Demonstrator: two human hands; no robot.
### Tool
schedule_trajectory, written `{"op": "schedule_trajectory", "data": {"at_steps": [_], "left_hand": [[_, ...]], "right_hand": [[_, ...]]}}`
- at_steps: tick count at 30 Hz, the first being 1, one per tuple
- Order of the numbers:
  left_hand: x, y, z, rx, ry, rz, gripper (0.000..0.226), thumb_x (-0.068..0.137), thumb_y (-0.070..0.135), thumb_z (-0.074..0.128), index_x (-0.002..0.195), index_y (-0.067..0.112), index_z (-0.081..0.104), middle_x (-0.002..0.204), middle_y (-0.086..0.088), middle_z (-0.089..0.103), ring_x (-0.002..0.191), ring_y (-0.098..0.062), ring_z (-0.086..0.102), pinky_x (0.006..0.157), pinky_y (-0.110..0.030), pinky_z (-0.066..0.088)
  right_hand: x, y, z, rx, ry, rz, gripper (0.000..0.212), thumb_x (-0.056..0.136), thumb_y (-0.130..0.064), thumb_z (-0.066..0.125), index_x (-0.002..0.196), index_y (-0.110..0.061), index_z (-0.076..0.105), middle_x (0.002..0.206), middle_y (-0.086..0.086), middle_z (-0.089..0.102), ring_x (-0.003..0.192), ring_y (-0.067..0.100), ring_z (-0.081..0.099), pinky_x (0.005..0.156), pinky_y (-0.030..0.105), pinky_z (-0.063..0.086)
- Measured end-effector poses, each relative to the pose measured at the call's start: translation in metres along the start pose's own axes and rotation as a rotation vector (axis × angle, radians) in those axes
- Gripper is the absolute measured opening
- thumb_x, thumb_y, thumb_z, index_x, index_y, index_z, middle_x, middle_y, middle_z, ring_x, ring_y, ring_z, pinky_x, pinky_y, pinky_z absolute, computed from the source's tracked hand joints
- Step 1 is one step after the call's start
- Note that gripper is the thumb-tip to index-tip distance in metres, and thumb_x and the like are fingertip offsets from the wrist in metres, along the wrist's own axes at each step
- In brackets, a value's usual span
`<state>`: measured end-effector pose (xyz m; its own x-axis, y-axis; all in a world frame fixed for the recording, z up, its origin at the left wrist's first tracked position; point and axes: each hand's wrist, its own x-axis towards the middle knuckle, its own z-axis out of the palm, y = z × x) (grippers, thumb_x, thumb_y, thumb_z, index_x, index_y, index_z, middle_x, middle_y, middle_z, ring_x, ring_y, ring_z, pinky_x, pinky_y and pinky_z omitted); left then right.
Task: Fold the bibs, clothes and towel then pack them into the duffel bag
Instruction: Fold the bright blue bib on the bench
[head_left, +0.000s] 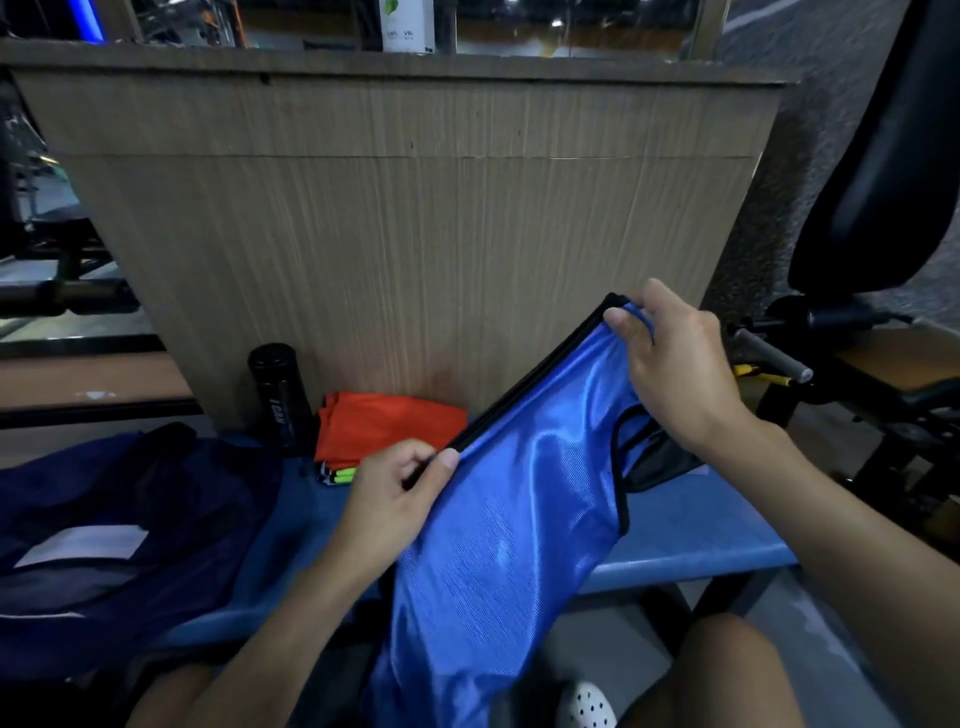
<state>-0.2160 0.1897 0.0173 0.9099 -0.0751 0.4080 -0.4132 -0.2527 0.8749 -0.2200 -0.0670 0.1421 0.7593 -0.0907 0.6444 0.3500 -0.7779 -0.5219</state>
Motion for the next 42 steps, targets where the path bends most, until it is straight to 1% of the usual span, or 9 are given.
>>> {"op": "schedule_trajectory", "data": {"at_steps": [7,11,15,18,23,26,30,36,42], "left_hand": [[0.068,0.050,-0.053,0.516,-0.128,0.128,0.026,0.084,0.048,0.070,0.073,0.024,0.069,0.068,0.014,0.067,0.066,0.003,0.060,0.065,-0.020,0.043],[0.120,0.082,-0.052,0.763,-0.283,0.237,0.029,0.087,0.054,0.063,0.075,0.029,0.067,0.073,0.014,0.066,0.073,-0.004,0.061,0.069,-0.033,0.049],[0.165,0.062,0.002,0.778,-0.443,0.244,0.031,0.092,0.048,0.062,0.076,0.022,0.068,0.074,0.009,0.066,0.074,-0.010,0.062,0.072,-0.038,0.051],[0.191,0.023,0.061,0.658,-0.527,0.207,0.033,0.093,0.045,0.063,0.073,0.020,0.067,0.069,0.011,0.064,0.070,-0.003,0.059,0.070,-0.032,0.048],[0.203,-0.054,0.172,0.468,-0.666,0.101,0.037,0.096,0.038,0.061,0.064,0.020,0.062,0.061,0.008,0.056,0.057,-0.001,0.047,0.064,-0.031,0.040],[0.204,-0.097,0.230,0.551,-0.644,0.052,0.042,0.094,0.052,0.054,0.063,0.025,0.056,0.058,0.009,0.054,0.058,-0.009,0.050,0.062,-0.035,0.043],[0.197,-0.131,0.276,0.732,-0.516,0.092,0.034,0.095,0.050,0.054,0.081,0.020,0.061,0.085,0.005,0.061,0.083,-0.021,0.061,0.068,-0.036,0.047],[0.196,-0.151,0.296,0.693,-0.466,0.114,0.025,0.093,0.045,0.061,0.095,0.020,0.064,0.092,0.005,0.065,0.085,-0.021,0.062,0.067,-0.033,0.045],[0.195,-0.143,0.289,0.631,-0.420,0.154,0.019,0.091,0.036,0.066,0.090,0.017,0.067,0.090,0.002,0.062,0.086,-0.022,0.061,0.079,-0.042,0.049]], "right_hand": [[-0.003,0.027,0.022,0.024,0.094,0.155,0.037,0.101,-0.025,0.050,0.074,-0.006,0.034,0.059,0.000,0.031,0.055,0.014,0.024,0.047,0.018,0.027],[0.008,0.059,0.034,0.083,0.141,0.250,0.037,0.099,-0.026,0.053,0.073,-0.006,0.037,0.061,0.001,0.033,0.057,0.014,0.028,0.048,0.020,0.028],[0.019,0.115,0.033,0.057,0.161,0.344,0.037,0.098,-0.030,0.054,0.082,0.002,0.049,0.070,0.018,0.050,0.066,0.029,0.046,0.055,0.034,0.029],[0.026,0.163,0.025,-0.009,0.135,0.376,0.035,0.098,-0.028,0.055,0.069,-0.012,0.043,0.063,0.006,0.045,0.060,0.019,0.043,0.049,0.020,0.028],[0.035,0.260,0.022,-0.115,0.011,0.446,0.027,0.097,-0.027,0.057,0.080,-0.009,0.050,0.068,0.002,0.050,0.064,0.015,0.044,0.057,0.034,0.025],[0.033,0.316,0.030,-0.133,-0.039,0.520,0.025,0.097,-0.029,0.057,0.084,-0.009,0.052,0.071,0.004,0.054,0.067,0.017,0.050,0.060,0.033,0.037],[0.018,0.375,0.056,-0.183,-0.202,0.621,0.027,0.096,-0.041,0.055,0.108,-0.016,0.056,0.095,0.009,0.065,0.092,0.030,0.060,0.079,0.041,0.049],[-0.006,0.407,0.086,-0.300,-0.315,0.651,0.069,0.086,-0.055,0.061,0.141,-0.021,0.038,0.139,0.008,0.051,0.130,0.029,0.046,0.103,0.047,0.040],[-0.010,0.392,0.080,-0.561,-0.326,0.596,0.081,0.084,-0.066,0.057,0.144,-0.017,0.033,0.137,0.009,0.036,0.130,0.030,0.033,0.105,0.049,0.029]]}}
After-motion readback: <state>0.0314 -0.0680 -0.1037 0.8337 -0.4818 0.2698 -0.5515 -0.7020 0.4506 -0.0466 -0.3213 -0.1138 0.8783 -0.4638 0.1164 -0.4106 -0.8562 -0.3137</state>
